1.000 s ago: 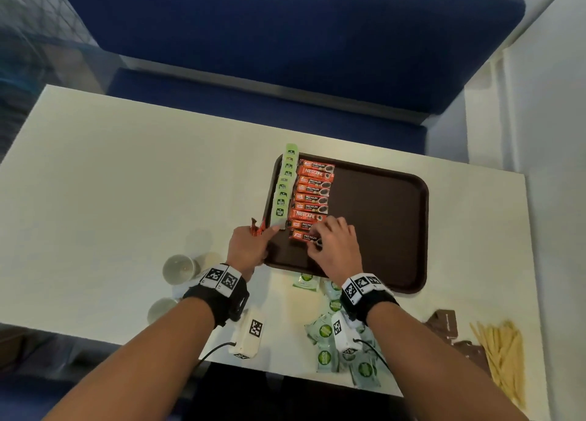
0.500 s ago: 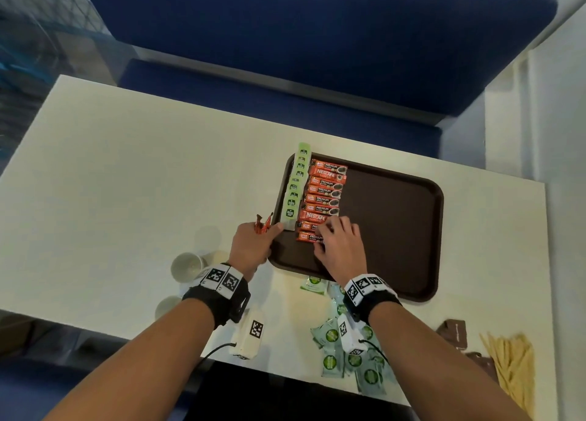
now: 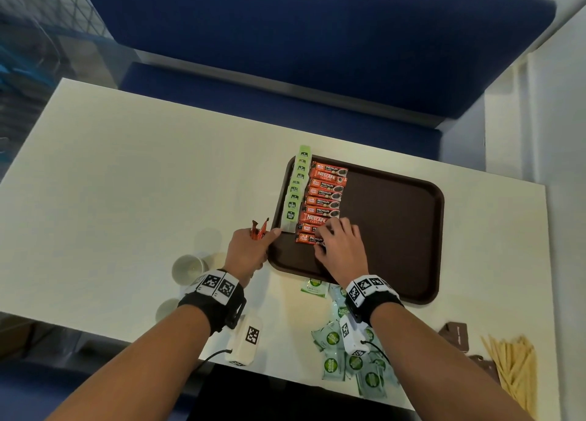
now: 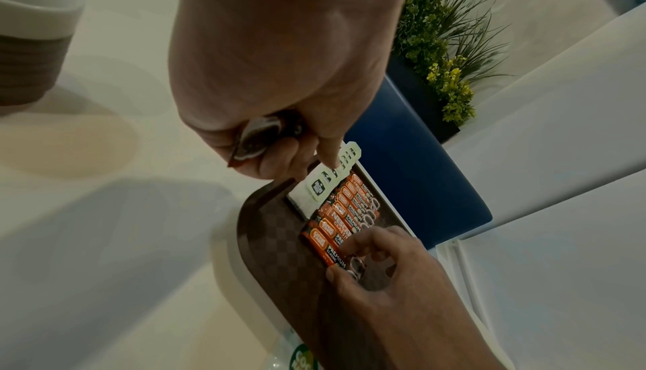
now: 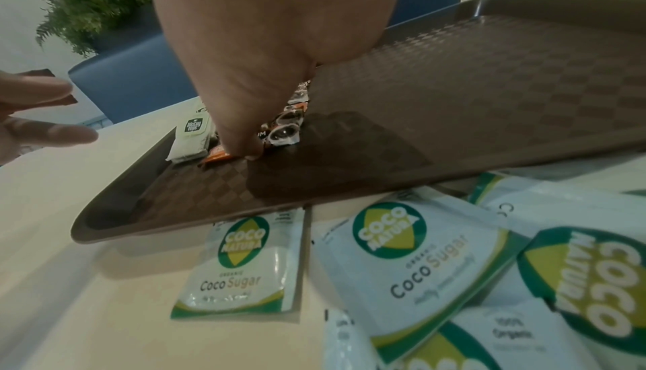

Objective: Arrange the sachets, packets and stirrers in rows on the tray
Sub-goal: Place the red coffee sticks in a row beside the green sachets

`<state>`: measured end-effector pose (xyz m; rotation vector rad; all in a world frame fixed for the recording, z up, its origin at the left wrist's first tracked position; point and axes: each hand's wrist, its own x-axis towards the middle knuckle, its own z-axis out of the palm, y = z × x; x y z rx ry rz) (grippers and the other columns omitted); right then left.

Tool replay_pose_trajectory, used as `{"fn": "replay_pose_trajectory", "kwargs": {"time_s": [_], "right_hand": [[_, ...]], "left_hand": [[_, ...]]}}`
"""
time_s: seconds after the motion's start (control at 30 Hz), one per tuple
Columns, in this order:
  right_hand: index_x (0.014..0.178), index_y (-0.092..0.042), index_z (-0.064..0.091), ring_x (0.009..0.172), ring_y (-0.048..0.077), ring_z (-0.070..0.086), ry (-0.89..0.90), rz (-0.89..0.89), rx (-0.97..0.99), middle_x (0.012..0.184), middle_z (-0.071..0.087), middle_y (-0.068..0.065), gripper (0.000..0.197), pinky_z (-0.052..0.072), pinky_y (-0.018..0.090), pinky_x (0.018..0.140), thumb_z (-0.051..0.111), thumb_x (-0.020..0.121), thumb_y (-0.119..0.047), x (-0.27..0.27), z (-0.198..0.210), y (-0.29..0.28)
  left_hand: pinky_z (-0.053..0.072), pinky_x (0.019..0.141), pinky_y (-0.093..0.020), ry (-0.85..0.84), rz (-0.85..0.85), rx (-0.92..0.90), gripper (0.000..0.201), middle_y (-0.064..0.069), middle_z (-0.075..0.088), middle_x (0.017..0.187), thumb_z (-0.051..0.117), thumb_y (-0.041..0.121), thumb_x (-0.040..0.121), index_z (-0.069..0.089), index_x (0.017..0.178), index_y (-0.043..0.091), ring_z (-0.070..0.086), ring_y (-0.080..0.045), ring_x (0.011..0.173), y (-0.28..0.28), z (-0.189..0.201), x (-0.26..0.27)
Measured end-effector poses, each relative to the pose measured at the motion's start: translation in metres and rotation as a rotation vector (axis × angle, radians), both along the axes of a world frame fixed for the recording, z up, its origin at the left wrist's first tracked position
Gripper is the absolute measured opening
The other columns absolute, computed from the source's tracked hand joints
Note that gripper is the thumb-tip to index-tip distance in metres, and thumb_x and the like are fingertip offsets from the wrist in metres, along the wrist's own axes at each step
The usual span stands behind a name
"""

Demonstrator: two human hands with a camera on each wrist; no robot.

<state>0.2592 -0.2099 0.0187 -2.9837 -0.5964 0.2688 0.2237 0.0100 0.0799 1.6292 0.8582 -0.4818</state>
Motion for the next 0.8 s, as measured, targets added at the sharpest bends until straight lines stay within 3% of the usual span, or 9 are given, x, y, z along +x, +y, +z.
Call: {"fn": "replay_pose_trajectory", "kwargs": {"time_s": [0.23, 0.37, 0.43, 0.5, 0.6, 0.7, 0.8], "right_hand": [[0.122, -0.021, 0.067, 0.121, 0.024, 0.052, 0.011, -0.004, 0.029, 0.127, 0.061, 0.003, 0.035, 0.049, 0.042, 0.101, 0.072, 0.093, -0.040, 0.002, 0.002, 0.001], [0.120, -0.024, 0.067, 0.117, 0.018, 0.051, 0.026, -0.109, 0.162, 0.125, 0.059, -0.003, 0.029, 0.049, 0.039, 0.100, 0.067, 0.097, -0.040, -0.001, 0.008, -0.001], [0.118, -0.025, 0.067, 0.113, 0.013, 0.052, 0.076, -0.224, 0.311, 0.122, 0.058, -0.008, 0.022, 0.050, 0.036, 0.098, 0.066, 0.099, -0.035, -0.001, 0.015, -0.002], [0.114, -0.027, 0.068, 0.105, 0.009, 0.059, 0.234, -0.373, 0.582, 0.114, 0.061, -0.012, 0.015, 0.055, 0.036, 0.095, 0.069, 0.099, -0.029, 0.004, 0.024, -0.004], [0.121, -0.033, 0.071, 0.105, 0.011, 0.069, 0.600, -0.474, 0.976, 0.112, 0.073, -0.008, 0.020, 0.058, 0.036, 0.094, 0.069, 0.101, -0.029, 0.012, 0.046, -0.006], [0.128, -0.028, 0.070, 0.104, 0.013, 0.072, 0.719, -0.417, 1.103, 0.114, 0.077, -0.001, 0.026, 0.057, 0.028, 0.085, 0.069, 0.102, -0.025, 0.014, 0.068, -0.011], [0.116, -0.014, 0.071, 0.086, 0.011, 0.070, 0.680, -0.482, 1.164, 0.105, 0.077, 0.005, 0.018, 0.056, 0.025, 0.075, 0.074, 0.098, -0.017, 0.018, 0.077, -0.021]], "left_hand": [[0.033, 0.037, -0.017, -0.001, -0.010, 0.006, 0.043, 0.003, 0.047, 0.053, 0.074, 0.037, 0.100, 0.053, 0.070, 0.015, 0.041, -0.014, 0.046, 0.000, 0.000, 0.001], [0.033, 0.040, -0.019, 0.013, -0.107, -0.069, 0.025, 0.000, 0.050, 0.058, 0.066, 0.031, 0.105, 0.061, 0.091, 0.011, 0.042, -0.011, 0.045, -0.003, 0.002, 0.005], [0.034, 0.044, -0.022, 0.006, -0.151, -0.205, 0.013, -0.004, 0.051, 0.063, 0.058, 0.016, 0.107, 0.057, 0.097, 0.007, 0.044, -0.011, 0.048, -0.009, 0.005, 0.009], [0.038, 0.046, -0.021, 0.003, -0.171, -0.329, 0.006, -0.006, 0.057, 0.071, 0.055, 0.008, 0.107, 0.058, 0.103, 0.007, 0.053, -0.012, 0.056, -0.016, 0.007, 0.011], [0.042, 0.048, -0.018, -0.012, -0.245, -0.467, 0.021, -0.009, 0.074, 0.093, 0.059, 0.015, 0.110, 0.067, 0.124, 0.004, 0.069, -0.014, 0.074, -0.024, 0.009, 0.015], [0.042, 0.048, -0.017, -0.046, -0.342, -0.489, 0.026, -0.013, 0.081, 0.110, 0.064, 0.021, 0.108, 0.070, 0.127, 0.005, 0.075, -0.017, 0.083, -0.027, 0.014, 0.018], [0.041, 0.049, -0.016, -0.056, -0.368, -0.452, 0.029, -0.013, 0.082, 0.111, 0.070, 0.025, 0.104, 0.071, 0.127, 0.007, 0.078, -0.019, 0.087, -0.027, 0.018, 0.020]]}}
